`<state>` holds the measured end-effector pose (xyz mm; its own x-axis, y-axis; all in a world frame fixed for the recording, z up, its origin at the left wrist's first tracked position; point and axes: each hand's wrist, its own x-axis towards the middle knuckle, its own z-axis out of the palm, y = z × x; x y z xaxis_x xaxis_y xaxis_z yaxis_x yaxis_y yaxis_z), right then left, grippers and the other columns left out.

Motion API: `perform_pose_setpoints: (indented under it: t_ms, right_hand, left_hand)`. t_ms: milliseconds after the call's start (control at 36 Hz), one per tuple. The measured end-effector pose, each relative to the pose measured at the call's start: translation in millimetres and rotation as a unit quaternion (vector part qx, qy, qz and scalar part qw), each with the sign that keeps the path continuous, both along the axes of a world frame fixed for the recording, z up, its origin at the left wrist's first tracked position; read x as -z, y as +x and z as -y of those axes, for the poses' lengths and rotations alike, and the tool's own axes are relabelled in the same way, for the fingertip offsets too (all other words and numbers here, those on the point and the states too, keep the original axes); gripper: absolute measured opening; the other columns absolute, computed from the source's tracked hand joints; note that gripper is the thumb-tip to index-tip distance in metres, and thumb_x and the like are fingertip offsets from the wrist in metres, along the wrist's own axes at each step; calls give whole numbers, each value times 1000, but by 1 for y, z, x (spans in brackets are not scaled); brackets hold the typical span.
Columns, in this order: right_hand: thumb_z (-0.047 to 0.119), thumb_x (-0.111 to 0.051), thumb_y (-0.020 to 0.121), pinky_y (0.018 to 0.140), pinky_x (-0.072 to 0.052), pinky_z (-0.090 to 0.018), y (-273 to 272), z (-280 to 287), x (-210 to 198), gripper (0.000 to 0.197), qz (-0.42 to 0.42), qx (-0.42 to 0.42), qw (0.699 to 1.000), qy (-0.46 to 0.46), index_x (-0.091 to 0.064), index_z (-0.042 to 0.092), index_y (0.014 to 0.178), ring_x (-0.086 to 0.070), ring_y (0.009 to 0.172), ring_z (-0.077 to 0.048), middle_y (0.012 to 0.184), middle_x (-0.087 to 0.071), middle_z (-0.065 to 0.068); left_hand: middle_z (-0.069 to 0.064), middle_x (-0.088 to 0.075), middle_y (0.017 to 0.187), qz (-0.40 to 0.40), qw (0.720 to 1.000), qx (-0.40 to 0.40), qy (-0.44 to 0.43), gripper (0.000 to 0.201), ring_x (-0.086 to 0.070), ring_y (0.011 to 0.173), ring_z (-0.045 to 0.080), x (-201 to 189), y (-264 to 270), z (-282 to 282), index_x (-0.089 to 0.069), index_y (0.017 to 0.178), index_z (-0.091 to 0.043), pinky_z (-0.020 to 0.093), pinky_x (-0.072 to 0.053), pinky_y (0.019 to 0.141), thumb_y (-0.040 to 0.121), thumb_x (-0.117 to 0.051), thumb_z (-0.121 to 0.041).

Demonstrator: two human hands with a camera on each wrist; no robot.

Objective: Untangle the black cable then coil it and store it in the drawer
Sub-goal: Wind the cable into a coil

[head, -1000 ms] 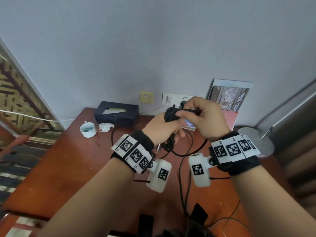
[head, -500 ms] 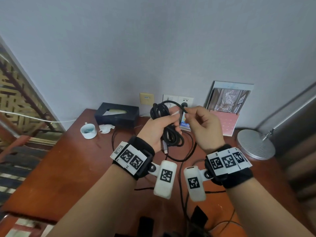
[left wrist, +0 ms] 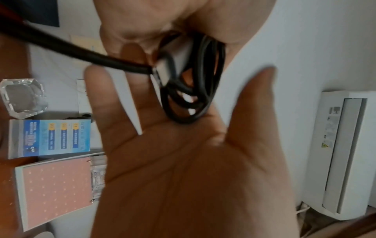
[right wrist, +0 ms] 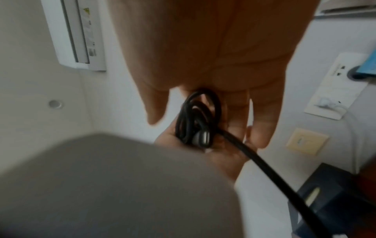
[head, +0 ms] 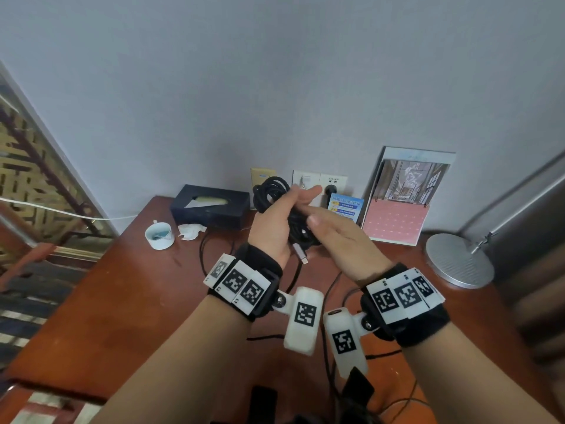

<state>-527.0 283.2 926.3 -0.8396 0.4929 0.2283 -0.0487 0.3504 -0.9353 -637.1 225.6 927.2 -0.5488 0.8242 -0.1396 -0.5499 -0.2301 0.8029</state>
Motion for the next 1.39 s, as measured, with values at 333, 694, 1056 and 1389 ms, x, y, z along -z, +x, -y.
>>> perform_pose_setpoints:
  t_ms: [333, 694, 1056, 1389]
  right_hand:
    - [1, -54, 92, 71, -43, -10, 0, 0, 28, 10, 52, -56, 996, -53, -56, 11, 93, -55, 75, 9, 79, -64, 23]
    - [47, -48, 88, 50, -35, -12, -16, 2, 28, 42, -28, 106, 994, -17, -60, 8, 98, -48, 47, 1, 56, -55, 14]
    - [29, -37, 101, 36, -22, -16, -11, 7, 18, 38, 49, -11, 989, -139, -44, 13, 68, -26, 35, -9, 49, -34, -2]
    - [11, -61, 90, 60, -55, -34, 10, -24, 38, 20, 95, 52, 985, -132, -53, 11, 72, -38, 38, -11, 46, -40, 1]
  left_hand:
    - [-1, -65, 61, 49, 993, -64, 81, 20, -72, 74, 19, -4, -15, -3, -67, 104, -18, 31, -58, 66, 100, -47, -17]
    - [17, -71, 111, 18, 992, -88, 90, 25, -70, 101, 27, -7, 3, -4, -52, 88, -6, 38, -51, 96, 86, -46, 18]
    - [7, -75, 96, 87, 987, -43, 130, 20, -71, 75, 17, 4, -3, 3, -55, 85, -11, 29, -58, 69, 82, -58, 9]
    - [-3, -53, 66, 20, 986, -82, 140, 36, -34, 40, 5, -10, -42, 12, -48, 76, -15, 20, -36, 43, 87, -33, 16]
